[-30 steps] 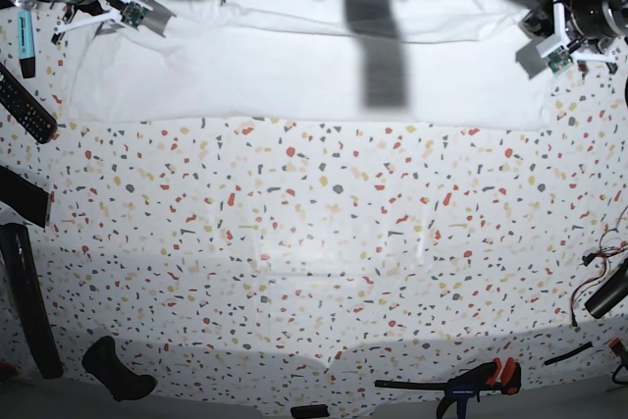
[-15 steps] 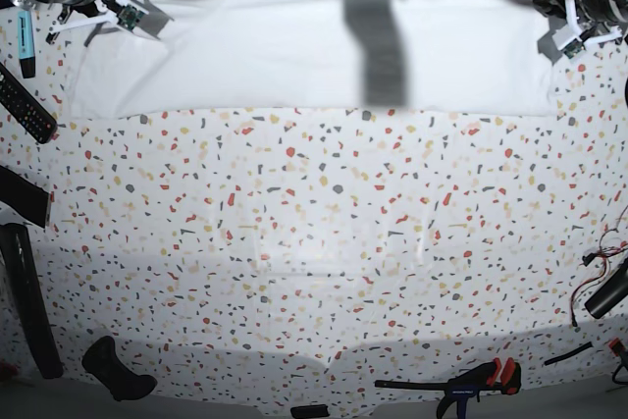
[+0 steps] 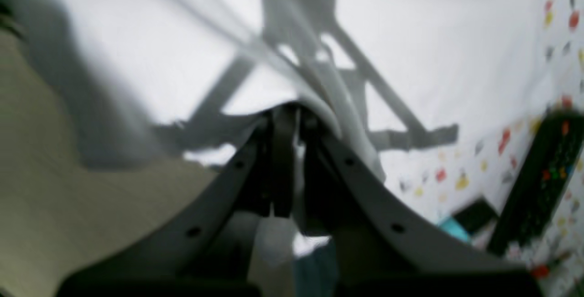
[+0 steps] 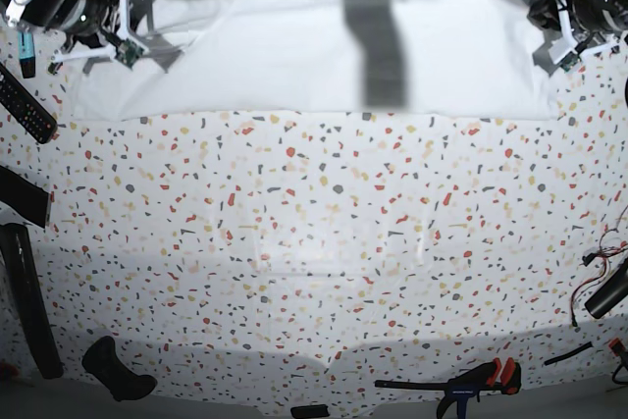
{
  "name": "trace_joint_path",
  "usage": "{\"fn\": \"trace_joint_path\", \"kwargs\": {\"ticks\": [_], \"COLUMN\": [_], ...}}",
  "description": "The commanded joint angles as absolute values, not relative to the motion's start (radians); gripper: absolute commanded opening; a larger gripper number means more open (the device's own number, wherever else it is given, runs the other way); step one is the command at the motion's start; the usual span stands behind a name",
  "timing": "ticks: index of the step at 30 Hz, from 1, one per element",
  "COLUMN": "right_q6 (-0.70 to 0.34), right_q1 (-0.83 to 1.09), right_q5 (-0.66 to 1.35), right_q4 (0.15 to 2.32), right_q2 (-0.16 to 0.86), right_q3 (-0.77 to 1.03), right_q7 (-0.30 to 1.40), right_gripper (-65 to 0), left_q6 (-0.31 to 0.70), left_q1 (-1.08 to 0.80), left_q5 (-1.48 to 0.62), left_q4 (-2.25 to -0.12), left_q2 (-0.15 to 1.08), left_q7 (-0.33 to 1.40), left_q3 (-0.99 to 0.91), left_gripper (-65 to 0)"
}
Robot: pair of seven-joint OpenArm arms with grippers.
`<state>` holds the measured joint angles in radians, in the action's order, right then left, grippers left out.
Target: Fold the T-shirt properly
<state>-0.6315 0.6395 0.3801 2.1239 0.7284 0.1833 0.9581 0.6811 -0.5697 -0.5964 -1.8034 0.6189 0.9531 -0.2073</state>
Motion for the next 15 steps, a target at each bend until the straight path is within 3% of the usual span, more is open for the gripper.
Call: {"fn": "trace_joint_path", "kwargs": {"ticks": [1, 9, 15], "right_q6": [-0.617, -0.54, -0.538], "right_q1": [0.62, 0.485, 0.466], "right_q5": [0.408, 0.477, 0.479], "right_q4": [2.137, 2.137, 2.137], "right_q2": [0.742, 0.723, 0.662], "right_q3": [0.191, 0.191, 0.191], "right_q7": [0.946, 0.95, 0.973], "right_gripper": [-65.0, -65.0, -65.0], "left_q6": [0.681, 0.681, 0.681], "left_q1": [-0.563, -0.562, -0.562], "left_q5": [-0.604, -0.604, -0.603], "left_q4": [-1.815, -1.815, -1.815], "left_q2": [0.628, 0.627, 0.627], "left_q7": [0.946, 0.945, 0.95], "left_q3": [-0.214, -0.214, -0.214], "left_gripper": [-65.0, -65.0, -65.0]}}
